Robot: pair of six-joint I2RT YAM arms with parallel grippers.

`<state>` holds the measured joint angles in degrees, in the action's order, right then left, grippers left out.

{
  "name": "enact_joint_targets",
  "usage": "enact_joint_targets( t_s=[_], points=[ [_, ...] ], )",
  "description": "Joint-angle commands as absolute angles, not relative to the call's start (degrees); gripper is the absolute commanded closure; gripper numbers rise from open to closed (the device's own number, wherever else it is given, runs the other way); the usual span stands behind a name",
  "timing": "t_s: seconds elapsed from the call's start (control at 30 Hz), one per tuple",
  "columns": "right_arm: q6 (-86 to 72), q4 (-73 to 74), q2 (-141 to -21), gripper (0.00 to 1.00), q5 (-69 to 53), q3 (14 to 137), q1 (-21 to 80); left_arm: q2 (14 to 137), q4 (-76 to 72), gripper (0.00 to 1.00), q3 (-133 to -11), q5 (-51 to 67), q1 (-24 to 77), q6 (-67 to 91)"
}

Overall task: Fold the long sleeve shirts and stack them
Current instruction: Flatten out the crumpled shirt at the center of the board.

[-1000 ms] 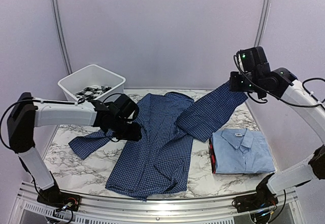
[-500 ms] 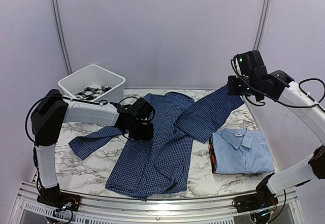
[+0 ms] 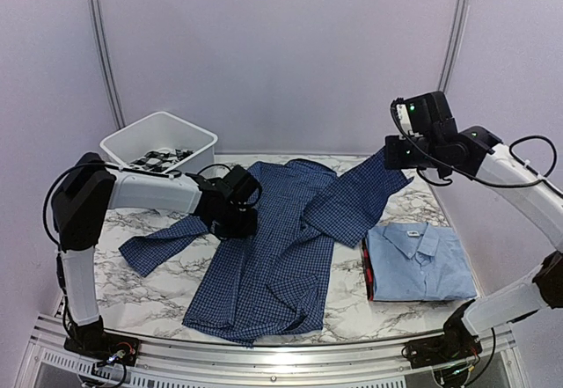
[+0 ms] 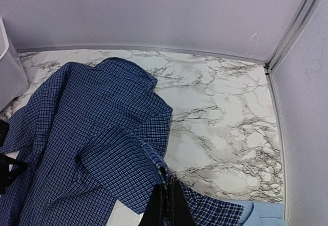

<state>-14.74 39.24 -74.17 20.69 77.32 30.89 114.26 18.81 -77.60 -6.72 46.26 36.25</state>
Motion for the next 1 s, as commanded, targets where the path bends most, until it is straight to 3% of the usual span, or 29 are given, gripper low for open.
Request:
enact_joint_targets(
  t_s=[0.0, 0.3, 0.77, 0.9, 0.97],
  points=[
    [-13.37, 35.38, -76.63, 1.0, 13.66, 75.49, 31.74, 108.67, 21.92, 1.0, -77.28, -10.01, 40.05, 33.06],
    [-13.59, 28.55, -85.73, 1.0, 9.13, 71.49, 37.05, 109.17, 26.18, 1.0, -77.41, -10.39, 31.24, 27.74],
    [-16.28, 16.62, -104.75, 1.0, 1.12, 72.55, 38.7, 104.1, 26.06, 0.95, -68.22, -14.64, 30.06, 29.87],
    [-17.19, 15.35, -108.84, 1.0, 0.62, 73.91, 38.75, 103.51, 25.84, 0.89, -67.68, -14.94, 30.06, 29.98],
    [-17.55, 15.82, -110.64, 1.0, 1.11, 74.23, 38.52, 102.8, 25.75, 0.79, -67.97, -15.14, 30.06, 29.69]
  ],
)
